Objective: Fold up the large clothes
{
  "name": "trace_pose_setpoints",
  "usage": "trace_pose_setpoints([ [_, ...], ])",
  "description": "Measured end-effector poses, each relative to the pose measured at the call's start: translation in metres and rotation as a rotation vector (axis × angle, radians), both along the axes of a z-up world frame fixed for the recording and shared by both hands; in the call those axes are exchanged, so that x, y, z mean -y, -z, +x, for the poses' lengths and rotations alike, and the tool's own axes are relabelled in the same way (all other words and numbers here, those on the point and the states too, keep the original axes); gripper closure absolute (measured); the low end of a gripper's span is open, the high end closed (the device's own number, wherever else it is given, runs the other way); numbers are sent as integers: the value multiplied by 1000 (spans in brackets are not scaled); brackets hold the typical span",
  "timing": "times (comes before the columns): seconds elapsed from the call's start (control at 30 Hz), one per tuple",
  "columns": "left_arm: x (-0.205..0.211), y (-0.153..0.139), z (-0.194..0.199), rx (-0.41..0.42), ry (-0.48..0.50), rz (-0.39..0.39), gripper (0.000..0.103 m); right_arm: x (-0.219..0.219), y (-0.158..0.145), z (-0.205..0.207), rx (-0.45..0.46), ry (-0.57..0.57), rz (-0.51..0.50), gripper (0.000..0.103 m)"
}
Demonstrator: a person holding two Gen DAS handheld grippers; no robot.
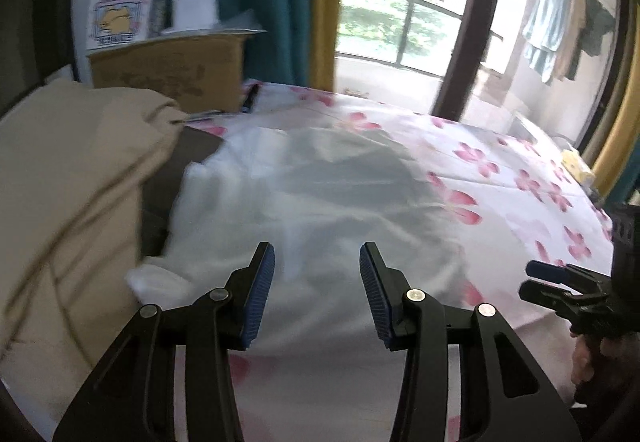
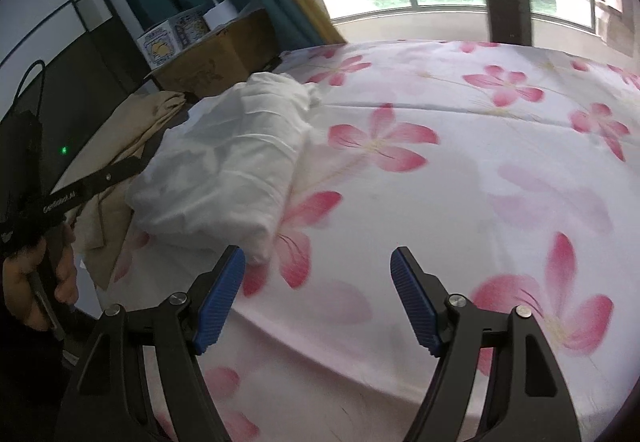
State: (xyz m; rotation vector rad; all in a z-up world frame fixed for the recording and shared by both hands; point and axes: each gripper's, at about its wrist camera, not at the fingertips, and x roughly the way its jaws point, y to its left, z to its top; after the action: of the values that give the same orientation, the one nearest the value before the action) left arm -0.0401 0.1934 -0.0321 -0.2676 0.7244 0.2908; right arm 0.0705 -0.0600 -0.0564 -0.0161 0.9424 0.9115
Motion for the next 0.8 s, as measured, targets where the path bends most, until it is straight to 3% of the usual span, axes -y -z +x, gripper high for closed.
trace_pose_setpoints([
  [0.47, 68, -1, 17, 28, 127, -26, 56, 74, -5, -4, 22, 167, -10, 28],
  [0.8, 103, -8, 21, 53, 208, -21, 56, 128, -26, -15, 125, 295, -74, 28],
])
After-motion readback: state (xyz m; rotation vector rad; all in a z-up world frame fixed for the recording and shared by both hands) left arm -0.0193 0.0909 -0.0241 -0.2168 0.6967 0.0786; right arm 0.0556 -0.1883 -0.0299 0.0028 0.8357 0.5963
